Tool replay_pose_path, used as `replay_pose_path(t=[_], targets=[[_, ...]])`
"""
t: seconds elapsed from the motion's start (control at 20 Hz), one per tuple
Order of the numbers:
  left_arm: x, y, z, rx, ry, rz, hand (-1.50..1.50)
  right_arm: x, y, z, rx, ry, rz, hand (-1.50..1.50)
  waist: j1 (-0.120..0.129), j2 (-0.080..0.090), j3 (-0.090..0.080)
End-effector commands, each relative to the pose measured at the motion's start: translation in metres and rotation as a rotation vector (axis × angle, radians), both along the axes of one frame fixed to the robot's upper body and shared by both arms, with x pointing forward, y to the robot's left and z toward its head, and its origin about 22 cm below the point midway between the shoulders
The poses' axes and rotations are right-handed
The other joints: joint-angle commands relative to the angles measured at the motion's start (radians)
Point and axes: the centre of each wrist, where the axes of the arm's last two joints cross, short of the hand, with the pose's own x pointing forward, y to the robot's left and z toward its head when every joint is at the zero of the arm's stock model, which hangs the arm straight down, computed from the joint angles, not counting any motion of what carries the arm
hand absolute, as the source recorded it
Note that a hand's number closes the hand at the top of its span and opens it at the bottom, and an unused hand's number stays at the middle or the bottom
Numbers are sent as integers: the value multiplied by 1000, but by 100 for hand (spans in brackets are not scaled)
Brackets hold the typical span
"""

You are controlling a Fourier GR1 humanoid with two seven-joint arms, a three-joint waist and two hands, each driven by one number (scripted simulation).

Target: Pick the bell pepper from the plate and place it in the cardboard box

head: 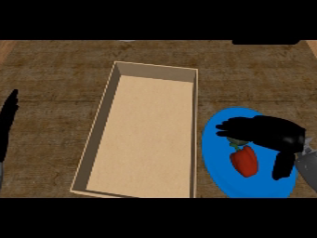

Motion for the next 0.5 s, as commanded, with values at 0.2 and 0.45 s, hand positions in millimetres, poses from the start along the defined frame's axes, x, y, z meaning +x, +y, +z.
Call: replay_pose_path(t=[0.2,0.45], targets=[[-17,-7,-16,-17,6,-6,0,-19,22,12,-75,28,62,-150,3,-2,0],[-1,22,-3,-7,-2,2,0,-20,29,-7,-148,42,0,-150,1,1,0]])
